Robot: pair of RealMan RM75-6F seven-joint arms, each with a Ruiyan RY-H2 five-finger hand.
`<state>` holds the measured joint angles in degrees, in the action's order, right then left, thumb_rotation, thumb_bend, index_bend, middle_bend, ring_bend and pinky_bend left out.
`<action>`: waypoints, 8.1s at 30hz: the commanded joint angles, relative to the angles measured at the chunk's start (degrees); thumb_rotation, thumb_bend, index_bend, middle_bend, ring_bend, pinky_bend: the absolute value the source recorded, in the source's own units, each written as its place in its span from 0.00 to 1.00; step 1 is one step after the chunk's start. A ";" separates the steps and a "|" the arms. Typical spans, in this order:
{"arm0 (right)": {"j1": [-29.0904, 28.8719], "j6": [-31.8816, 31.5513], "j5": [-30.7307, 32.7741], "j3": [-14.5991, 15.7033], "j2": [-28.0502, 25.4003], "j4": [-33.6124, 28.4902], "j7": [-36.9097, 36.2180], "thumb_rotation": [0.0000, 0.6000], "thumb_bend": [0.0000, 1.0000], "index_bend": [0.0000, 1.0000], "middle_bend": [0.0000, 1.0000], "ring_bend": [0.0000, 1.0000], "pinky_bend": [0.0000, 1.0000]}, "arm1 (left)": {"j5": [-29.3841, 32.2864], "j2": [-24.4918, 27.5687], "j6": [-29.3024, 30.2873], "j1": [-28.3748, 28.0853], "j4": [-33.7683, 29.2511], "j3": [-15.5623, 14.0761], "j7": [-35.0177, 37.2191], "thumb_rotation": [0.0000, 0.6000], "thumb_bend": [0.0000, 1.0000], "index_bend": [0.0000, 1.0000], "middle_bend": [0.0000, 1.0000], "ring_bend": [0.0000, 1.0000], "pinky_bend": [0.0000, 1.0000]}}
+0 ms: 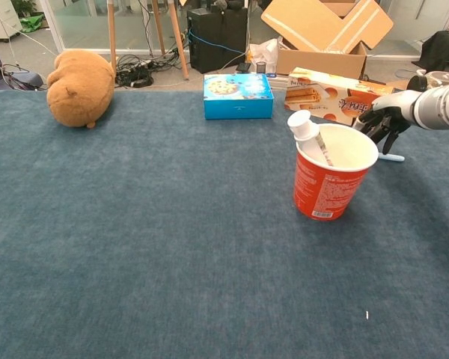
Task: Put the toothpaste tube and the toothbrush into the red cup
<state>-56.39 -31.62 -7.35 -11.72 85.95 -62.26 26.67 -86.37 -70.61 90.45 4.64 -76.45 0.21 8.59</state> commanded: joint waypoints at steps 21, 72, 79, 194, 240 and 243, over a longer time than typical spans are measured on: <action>-0.03 -14.34 -18.03 -1.03 11.38 13.33 3.22 1.00 0.23 0.43 1.00 0.85 1.00 | 0.49 -0.31 0.20 0.49 0.92 -0.07 1.29 1.00 0.00 0.32 0.37 0.33 0.42; -0.85 -3.52 -15.81 -4.97 19.48 26.31 13.28 1.00 0.25 0.50 1.00 1.00 1.00 | 0.53 -0.28 0.14 0.66 1.24 -0.06 1.69 1.00 0.00 0.32 0.37 0.33 0.42; -1.01 -2.94 -16.66 -5.72 20.46 27.69 13.34 1.00 0.25 0.51 1.00 1.00 1.00 | 0.75 -0.37 0.07 0.80 1.48 -0.05 1.98 1.00 0.00 0.32 0.37 0.33 0.42; 11.16 -14.67 -25.56 -15.12 -15.25 -30.72 -10.03 1.00 0.32 0.68 1.00 1.00 1.00 | -0.99 1.12 1.41 0.16 -3.61 -0.01 -2.59 1.00 0.00 0.32 0.37 0.33 0.42; 16.28 -11.67 -45.98 -6.47 -12.44 -34.21 -36.68 1.00 0.30 0.68 1.00 1.00 1.00 | -0.37 0.45 1.16 0.68 -2.04 -0.30 -1.17 1.00 0.00 0.32 0.37 0.33 0.42; 16.51 -11.49 -46.45 -6.13 -12.76 -34.09 -37.27 1.00 0.26 0.63 1.00 1.00 1.00 | -0.52 0.38 1.13 0.61 -2.14 -0.34 -1.34 1.00 0.00 0.32 0.37 0.33 0.42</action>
<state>-39.94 -43.15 -53.72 -17.92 73.26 -96.40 -10.53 -86.88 -70.22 91.58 5.25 -78.58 -0.13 7.26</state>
